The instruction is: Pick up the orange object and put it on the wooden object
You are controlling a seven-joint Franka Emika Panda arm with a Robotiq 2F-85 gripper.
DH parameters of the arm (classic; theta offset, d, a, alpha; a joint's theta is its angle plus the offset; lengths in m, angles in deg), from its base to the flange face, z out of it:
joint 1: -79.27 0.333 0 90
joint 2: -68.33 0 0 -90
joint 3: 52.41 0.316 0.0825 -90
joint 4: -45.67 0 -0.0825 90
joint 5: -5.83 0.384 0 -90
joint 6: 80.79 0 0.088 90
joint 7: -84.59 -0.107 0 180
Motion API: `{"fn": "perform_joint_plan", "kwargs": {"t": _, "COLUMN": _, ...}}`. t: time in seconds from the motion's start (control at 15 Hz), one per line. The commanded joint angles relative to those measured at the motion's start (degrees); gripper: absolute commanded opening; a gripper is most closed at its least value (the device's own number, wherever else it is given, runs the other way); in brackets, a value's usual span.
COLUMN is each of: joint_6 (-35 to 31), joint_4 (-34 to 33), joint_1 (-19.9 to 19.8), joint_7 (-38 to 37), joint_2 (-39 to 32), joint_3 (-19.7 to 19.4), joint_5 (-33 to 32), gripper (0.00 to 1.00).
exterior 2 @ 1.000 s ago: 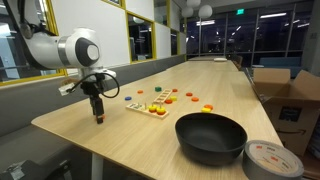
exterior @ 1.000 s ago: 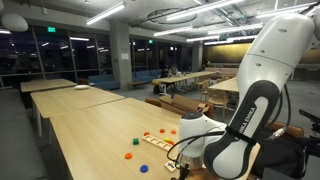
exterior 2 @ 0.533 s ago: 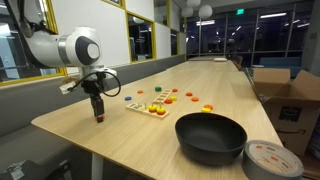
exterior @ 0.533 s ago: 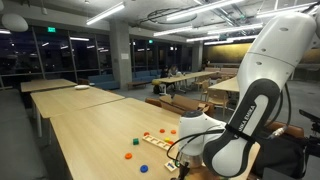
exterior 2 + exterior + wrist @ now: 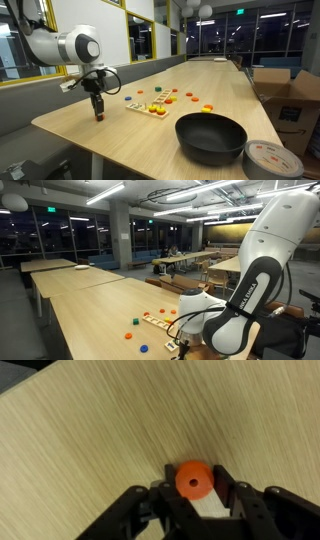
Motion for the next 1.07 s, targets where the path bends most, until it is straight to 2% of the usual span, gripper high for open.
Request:
{"fn": "perform_joint_plan", "kwargs": {"t": 0.0, "joint_6": 2.4, "joint_4": 0.4, "joint_1": -1.7, "joint_7": 3.0, "joint_2": 2.4, "joint_3": 0.8, "joint_5": 1.9, "gripper": 0.18}}
{"fn": "perform_joint_plan", "kwargs": {"t": 0.47, "joint_6": 7.2, "joint_4": -1.5, "joint_1": -4.4, "joint_7": 8.6, "joint_2": 5.1, "joint_3": 0.9, "joint_5": 6.7, "gripper": 0.18}}
{"fn": "perform_joint_plan", "kwargs": {"t": 1.0, "joint_6": 15.6, "joint_4": -10.8, "joint_1": -5.7, "joint_7": 13.2, "joint_2": 4.3, "joint_3": 0.9, "joint_5": 9.4, "gripper": 0.18}}
